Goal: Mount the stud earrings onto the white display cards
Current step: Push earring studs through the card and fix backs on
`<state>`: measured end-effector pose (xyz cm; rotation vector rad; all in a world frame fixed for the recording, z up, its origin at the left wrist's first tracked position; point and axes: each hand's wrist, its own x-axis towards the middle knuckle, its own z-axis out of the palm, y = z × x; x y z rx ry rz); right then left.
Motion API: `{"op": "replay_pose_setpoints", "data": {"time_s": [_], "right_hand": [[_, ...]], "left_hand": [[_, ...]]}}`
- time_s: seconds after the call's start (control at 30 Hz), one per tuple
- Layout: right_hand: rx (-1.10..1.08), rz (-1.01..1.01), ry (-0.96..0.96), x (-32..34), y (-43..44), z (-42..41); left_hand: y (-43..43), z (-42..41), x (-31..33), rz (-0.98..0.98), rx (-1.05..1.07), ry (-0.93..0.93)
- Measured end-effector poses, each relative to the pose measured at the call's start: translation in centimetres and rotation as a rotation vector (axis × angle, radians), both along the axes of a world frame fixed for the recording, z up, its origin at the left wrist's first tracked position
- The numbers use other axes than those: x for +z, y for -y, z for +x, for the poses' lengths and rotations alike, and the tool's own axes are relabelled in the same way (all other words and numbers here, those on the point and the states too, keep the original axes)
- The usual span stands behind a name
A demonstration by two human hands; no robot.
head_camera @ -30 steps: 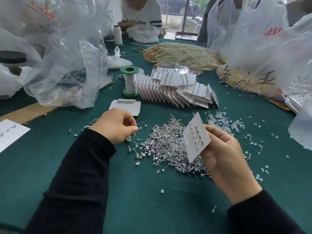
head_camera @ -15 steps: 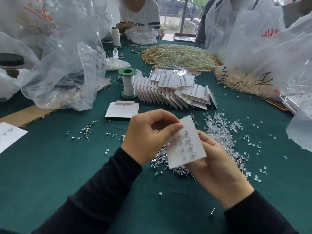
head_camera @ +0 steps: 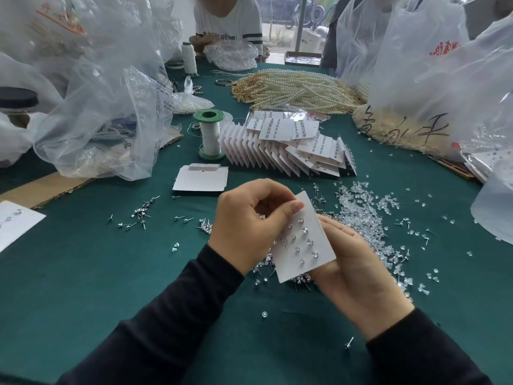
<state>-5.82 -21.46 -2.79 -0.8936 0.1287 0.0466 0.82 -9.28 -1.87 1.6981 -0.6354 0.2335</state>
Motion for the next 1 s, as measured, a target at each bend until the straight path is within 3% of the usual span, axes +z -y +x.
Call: {"op": "replay_pose_setpoints", "data": {"time_s": [0.2,0.3,0.47,0.63,0.7,0.9,1.0], "right_hand": [[-0.106,0.011,-0.041,-0.2,0.0,0.1],[-0.244,-0.056,0.042,-0.5,0.0,0.1],[-0.589,-0.776,0.29,-0.8,-0.3,-0.5],[-0.598,-1.052,0.396,-1.0,-0.6,-0.3],[-0.585,-1.137,0.433,-1.3,-0.6,-0.3],[-0.507,-1.054,0.479,0.1,0.8,-0.9],[-0.625,-1.171,0.332,1.3,4.8,-2.0]], "left_hand": [[0.4,-0.5,-0.1,0.064,0.028,0.118],[0.3,-0.7,0.0,0.064,-0.016,0.098],[0.8,-1.3,-0.1,-0.014,-0.11,-0.114],[0.3,-0.4,-0.3,-0.146,-0.202,-0.395],[0.3,-0.1,-0.5,-0.114,-0.164,-0.425],[0.7,0.4,-0.9,-0.051,-0.056,-0.536],[0.6,0.6,-0.9,-0.104,-0.055,-0.621]]}}
